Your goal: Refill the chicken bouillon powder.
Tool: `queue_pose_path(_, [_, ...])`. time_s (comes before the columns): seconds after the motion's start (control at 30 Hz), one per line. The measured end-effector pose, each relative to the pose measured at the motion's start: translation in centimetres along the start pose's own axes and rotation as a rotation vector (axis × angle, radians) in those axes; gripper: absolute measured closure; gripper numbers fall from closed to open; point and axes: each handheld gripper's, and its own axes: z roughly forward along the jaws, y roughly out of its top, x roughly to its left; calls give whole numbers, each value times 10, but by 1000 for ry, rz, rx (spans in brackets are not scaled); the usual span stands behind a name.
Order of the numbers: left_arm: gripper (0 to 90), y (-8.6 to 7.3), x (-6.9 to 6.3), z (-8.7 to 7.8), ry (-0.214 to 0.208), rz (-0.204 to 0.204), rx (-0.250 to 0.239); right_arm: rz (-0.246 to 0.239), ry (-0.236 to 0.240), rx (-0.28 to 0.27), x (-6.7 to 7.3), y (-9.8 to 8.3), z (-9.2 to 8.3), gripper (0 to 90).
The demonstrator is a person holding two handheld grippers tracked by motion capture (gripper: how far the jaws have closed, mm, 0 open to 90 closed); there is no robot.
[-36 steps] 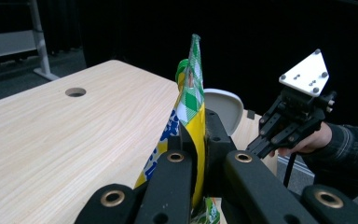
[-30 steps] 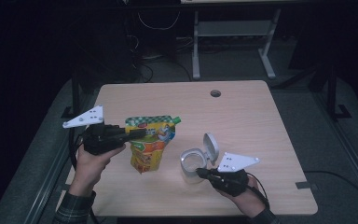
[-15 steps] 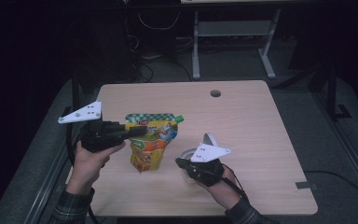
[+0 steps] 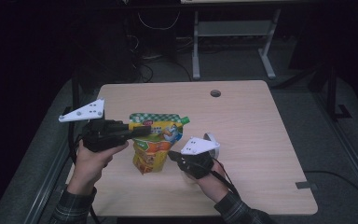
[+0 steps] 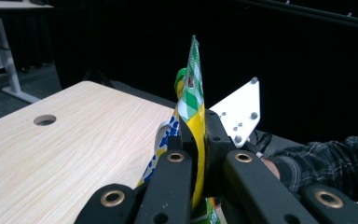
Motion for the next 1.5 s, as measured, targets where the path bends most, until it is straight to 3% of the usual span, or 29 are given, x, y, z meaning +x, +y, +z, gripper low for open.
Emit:
queue_pose_path(0.37, [900,15,-4,5,-4,20,-8,-36,19,-29,3,1,7,900])
queue_pose_path(0.67, [900,22,-3,18,-15,32,17,-74,94,-36,16,0,13,900])
queue_pose_path(1.17, [900,15,6,40,-30,-5,70,-125,202,-59,37,-8,30,900])
queue_pose_path(1.5, [900,6,13,56,-23,-27,128,-119,256,-64,43,-14,41,899])
